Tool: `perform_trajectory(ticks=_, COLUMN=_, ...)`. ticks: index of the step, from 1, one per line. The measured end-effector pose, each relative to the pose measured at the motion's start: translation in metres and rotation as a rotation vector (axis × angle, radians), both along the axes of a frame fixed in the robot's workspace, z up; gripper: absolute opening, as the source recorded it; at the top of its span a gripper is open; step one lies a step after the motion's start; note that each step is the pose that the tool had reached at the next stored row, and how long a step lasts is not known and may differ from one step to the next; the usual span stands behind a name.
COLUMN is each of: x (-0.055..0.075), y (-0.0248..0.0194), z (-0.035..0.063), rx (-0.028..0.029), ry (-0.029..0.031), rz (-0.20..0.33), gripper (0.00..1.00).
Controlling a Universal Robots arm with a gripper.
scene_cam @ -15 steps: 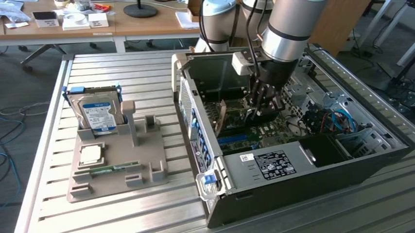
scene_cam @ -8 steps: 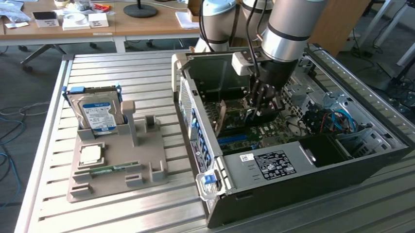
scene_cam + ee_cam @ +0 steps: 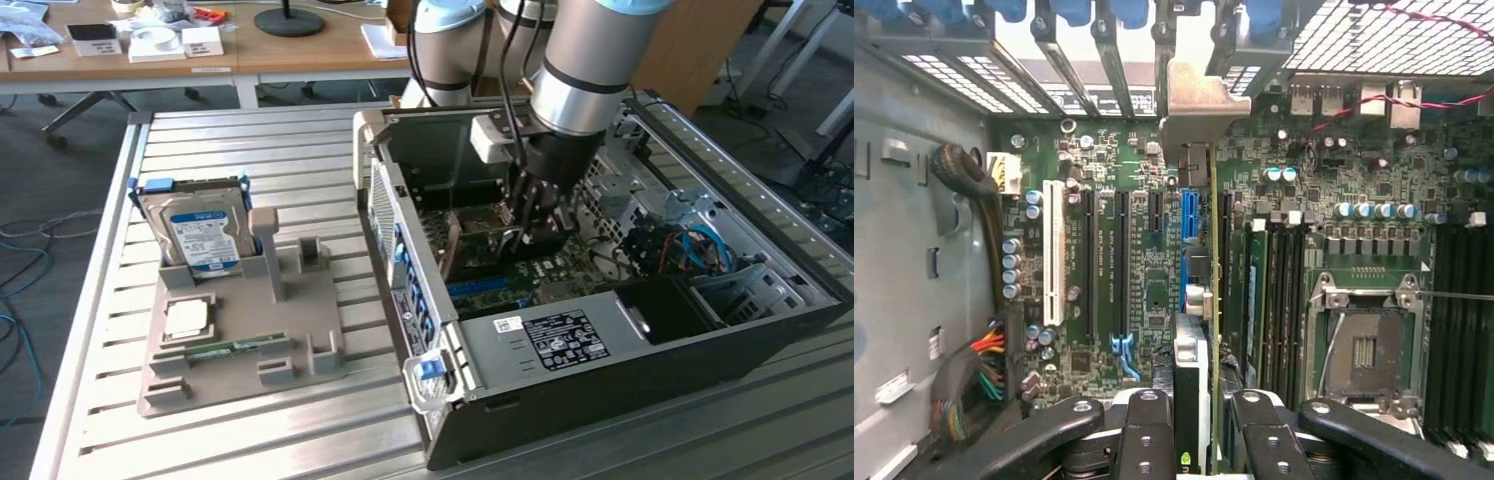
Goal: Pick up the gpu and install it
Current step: 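Insert the gpu into the slot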
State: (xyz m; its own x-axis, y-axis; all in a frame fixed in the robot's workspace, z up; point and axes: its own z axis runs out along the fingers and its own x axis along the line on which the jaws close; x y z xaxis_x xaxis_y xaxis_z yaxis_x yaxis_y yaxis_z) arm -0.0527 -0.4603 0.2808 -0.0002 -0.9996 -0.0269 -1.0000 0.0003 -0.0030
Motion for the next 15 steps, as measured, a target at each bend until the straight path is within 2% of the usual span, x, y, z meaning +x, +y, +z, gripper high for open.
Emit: perform_trajectory(ticks=15, x=-0.0084, y=0.0017, z=-0.0058, rx=-0.0004, ry=0.0, rz=0.0, gripper=0.27)
